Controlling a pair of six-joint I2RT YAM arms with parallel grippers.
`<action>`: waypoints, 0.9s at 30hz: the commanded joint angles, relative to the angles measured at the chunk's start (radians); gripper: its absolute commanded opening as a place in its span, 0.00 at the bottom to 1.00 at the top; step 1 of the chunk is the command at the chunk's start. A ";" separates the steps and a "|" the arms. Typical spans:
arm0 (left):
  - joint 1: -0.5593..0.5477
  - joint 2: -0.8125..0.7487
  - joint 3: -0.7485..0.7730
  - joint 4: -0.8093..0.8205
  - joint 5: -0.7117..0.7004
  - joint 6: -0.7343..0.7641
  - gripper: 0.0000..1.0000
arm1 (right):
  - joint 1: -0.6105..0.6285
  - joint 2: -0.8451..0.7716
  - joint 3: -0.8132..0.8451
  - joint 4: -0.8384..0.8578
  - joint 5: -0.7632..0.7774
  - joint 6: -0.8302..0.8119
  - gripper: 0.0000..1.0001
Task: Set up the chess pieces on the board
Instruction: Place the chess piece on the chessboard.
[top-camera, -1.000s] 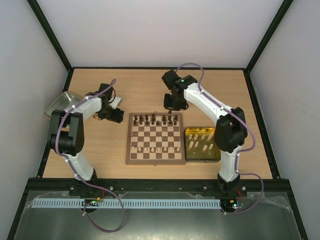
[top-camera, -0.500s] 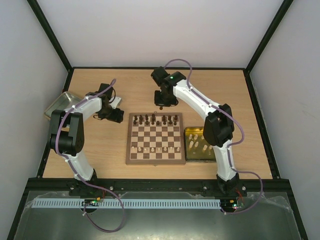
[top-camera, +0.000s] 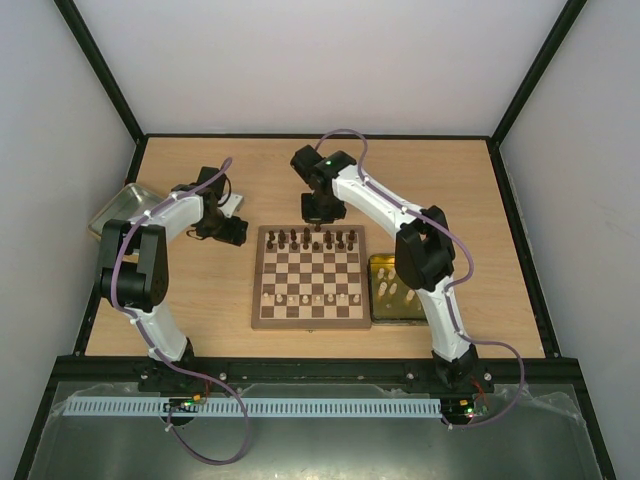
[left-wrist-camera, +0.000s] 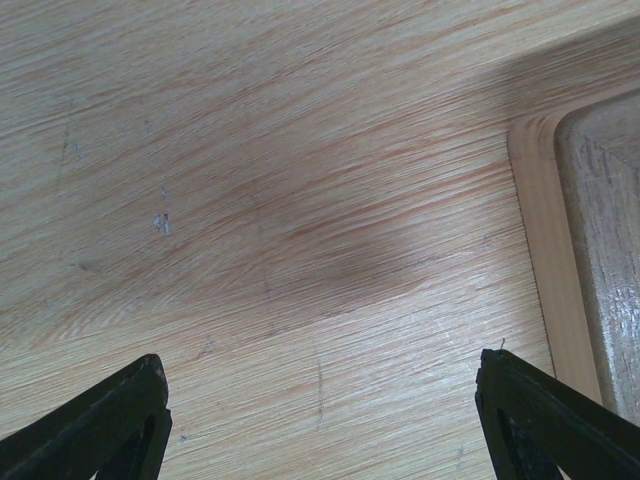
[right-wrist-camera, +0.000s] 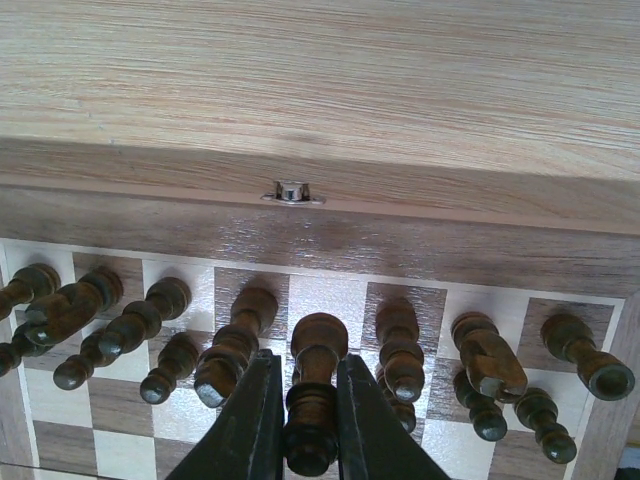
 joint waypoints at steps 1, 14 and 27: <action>0.006 0.013 0.008 -0.013 0.008 0.005 0.84 | 0.006 0.016 0.011 -0.038 0.006 -0.014 0.02; 0.006 0.027 0.013 -0.014 0.007 0.008 0.84 | 0.007 0.033 -0.025 -0.009 -0.013 -0.020 0.03; 0.007 0.030 0.016 -0.014 0.008 0.008 0.84 | 0.007 0.058 -0.023 -0.003 -0.017 -0.023 0.04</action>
